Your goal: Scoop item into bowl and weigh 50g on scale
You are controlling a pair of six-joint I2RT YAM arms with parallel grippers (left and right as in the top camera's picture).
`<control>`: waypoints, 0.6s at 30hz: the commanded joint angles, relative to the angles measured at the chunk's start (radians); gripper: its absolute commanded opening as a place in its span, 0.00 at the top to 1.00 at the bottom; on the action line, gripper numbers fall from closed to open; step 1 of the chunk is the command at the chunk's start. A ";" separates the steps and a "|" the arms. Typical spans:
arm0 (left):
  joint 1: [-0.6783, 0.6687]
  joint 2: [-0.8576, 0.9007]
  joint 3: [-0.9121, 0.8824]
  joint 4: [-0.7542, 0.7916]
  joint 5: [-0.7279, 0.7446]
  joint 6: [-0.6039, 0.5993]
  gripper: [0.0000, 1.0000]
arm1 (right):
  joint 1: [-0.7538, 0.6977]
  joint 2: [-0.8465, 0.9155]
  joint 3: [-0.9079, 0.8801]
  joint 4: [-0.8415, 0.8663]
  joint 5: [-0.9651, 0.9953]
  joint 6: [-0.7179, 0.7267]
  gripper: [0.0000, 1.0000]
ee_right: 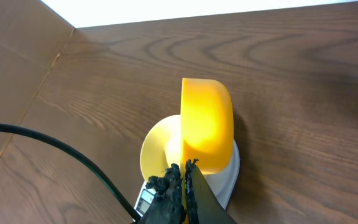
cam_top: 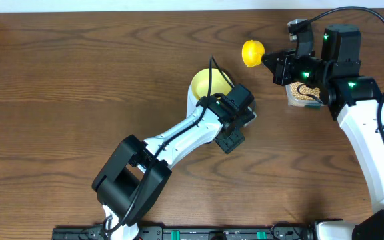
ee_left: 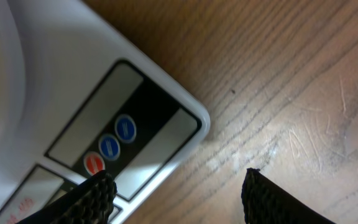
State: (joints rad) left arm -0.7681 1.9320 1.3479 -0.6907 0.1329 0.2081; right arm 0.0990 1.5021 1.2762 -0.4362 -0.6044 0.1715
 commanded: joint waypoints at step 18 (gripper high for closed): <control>0.028 0.055 -0.009 0.032 -0.017 0.031 0.32 | -0.006 -0.019 0.019 0.002 0.004 0.008 0.99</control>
State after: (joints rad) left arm -0.7422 1.9537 1.3479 -0.6640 0.1249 0.2333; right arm 0.0990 1.5021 1.2762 -0.4362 -0.6044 0.1745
